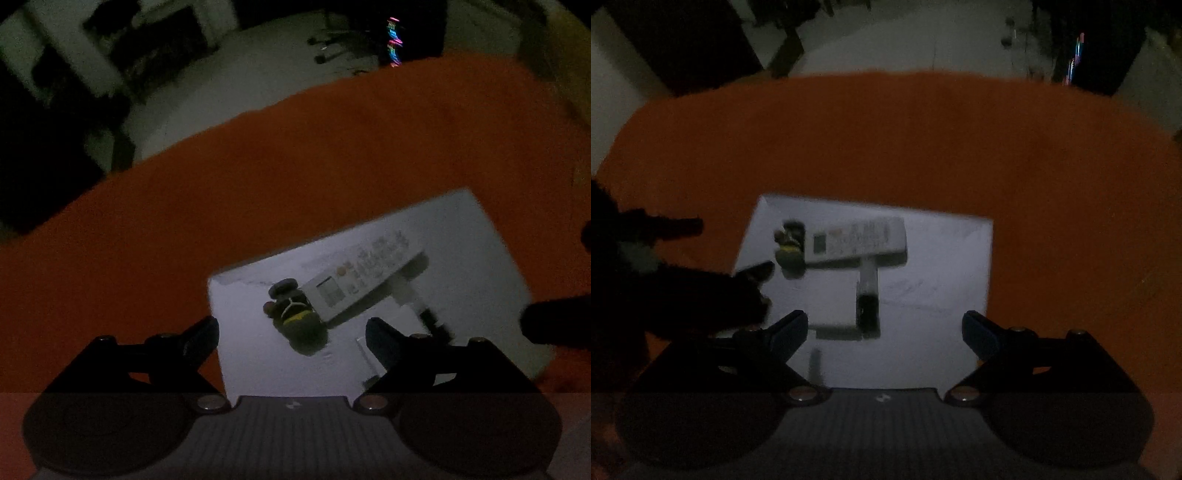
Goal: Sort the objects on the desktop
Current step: 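Grasp the white charger block with the left tool while the right tool grasps the clear tube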
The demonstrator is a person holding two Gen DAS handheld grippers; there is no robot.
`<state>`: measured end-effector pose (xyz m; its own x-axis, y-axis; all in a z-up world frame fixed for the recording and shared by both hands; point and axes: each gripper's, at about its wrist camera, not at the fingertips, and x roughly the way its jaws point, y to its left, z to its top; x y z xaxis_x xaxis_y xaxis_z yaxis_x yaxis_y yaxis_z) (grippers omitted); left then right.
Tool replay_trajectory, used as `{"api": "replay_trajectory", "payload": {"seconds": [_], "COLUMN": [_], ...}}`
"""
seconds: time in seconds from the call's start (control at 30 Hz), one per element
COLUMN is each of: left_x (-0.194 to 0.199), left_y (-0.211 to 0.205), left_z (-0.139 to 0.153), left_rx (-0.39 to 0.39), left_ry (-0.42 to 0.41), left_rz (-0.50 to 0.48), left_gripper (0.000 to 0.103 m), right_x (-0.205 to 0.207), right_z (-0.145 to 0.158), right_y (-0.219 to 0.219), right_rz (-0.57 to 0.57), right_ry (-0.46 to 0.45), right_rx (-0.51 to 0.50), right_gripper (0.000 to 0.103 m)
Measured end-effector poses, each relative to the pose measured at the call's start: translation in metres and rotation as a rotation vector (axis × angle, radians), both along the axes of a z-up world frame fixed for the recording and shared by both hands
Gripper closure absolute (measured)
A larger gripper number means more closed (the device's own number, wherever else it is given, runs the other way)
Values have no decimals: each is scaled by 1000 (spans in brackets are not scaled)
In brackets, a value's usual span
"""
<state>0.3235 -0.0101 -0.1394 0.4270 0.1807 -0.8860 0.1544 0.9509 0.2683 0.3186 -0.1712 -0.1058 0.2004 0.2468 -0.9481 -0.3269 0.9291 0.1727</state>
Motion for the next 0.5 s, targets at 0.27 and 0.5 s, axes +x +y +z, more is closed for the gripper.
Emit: {"api": "replay_trajectory", "payload": {"seconds": [0.27,0.5], "left_x": [-3,-4], "left_y": [11,7], "left_z": [-45,-50], "left_rx": [-127,-280], "left_ry": [42,34], "left_rz": [35,81], "left_gripper": [17,17], "right_x": [-11,-16], "right_z": [-70,-96], "right_y": [0,-38], "right_rz": [-5,-141], "right_ry": [-100,-43], "right_rx": [20,28], "right_gripper": [13,25]}}
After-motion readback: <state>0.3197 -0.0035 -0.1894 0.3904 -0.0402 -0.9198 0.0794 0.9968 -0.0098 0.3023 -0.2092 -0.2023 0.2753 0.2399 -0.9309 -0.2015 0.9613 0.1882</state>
